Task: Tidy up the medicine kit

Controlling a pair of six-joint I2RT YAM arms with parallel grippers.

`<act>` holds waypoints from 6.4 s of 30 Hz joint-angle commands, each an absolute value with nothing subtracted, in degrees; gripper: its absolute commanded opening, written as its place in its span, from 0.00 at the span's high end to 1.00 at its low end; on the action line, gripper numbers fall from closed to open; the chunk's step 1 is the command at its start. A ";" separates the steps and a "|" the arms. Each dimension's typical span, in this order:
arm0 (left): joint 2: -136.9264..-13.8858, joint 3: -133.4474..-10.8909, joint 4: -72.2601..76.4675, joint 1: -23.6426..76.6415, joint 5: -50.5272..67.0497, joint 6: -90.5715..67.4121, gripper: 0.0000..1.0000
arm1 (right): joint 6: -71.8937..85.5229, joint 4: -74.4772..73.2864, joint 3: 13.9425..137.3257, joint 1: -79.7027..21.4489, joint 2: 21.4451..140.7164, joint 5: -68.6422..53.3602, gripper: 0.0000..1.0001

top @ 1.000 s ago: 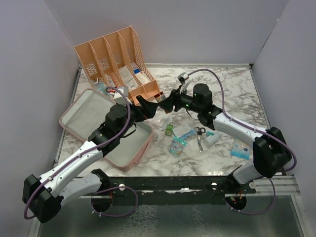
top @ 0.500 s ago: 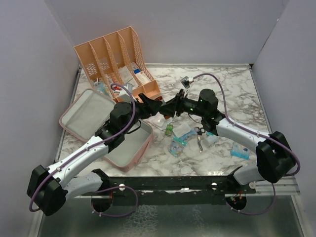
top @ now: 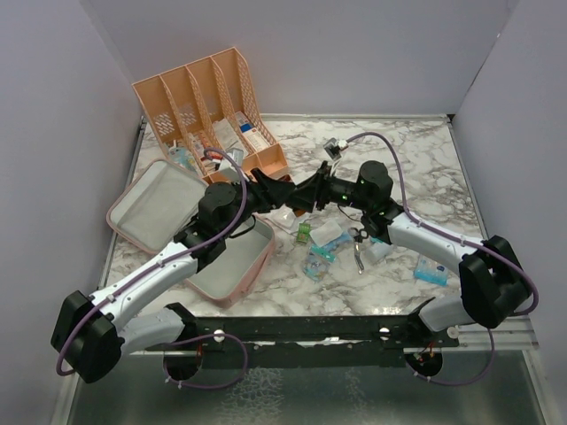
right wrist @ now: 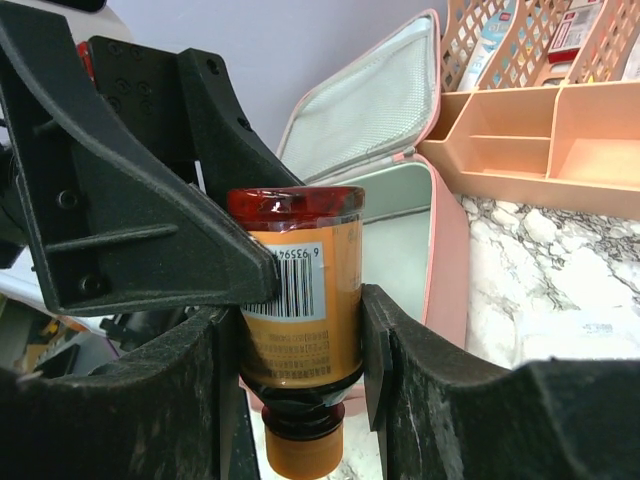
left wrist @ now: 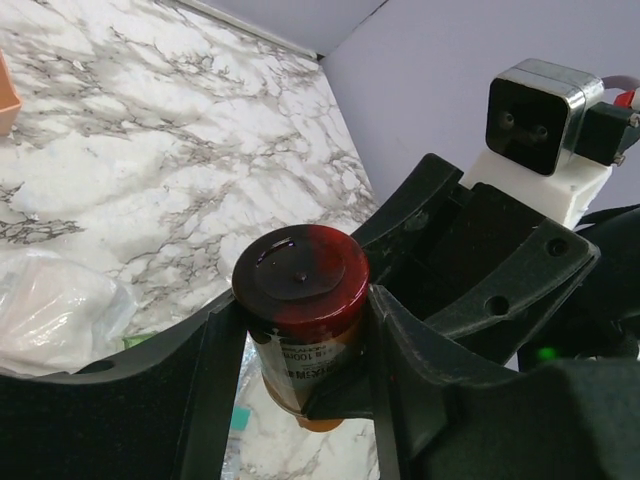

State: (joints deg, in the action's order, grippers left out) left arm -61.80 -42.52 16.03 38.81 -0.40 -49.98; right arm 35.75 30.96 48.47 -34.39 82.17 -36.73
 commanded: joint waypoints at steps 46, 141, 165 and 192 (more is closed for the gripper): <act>-60.21 -39.00 -16.65 38.93 -4.20 45.78 0.58 | 37.79 -0.02 42.77 -34.43 66.88 -14.23 0.23; -70.29 -28.08 8.00 23.73 9.27 -45.74 0.61 | 47.10 -29.43 47.17 -34.10 70.24 18.39 0.38; -52.94 -35.33 -7.97 23.73 -7.55 -33.58 0.32 | 62.12 -50.74 43.90 -28.62 65.08 31.11 0.36; -54.67 -38.25 9.50 23.73 -2.52 -30.15 0.18 | 50.81 -25.95 32.36 -24.26 69.18 20.42 0.47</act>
State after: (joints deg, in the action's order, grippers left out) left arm -52.62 -38.33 3.38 23.73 -3.90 -27.35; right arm 52.34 -32.12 35.35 -24.64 71.48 22.50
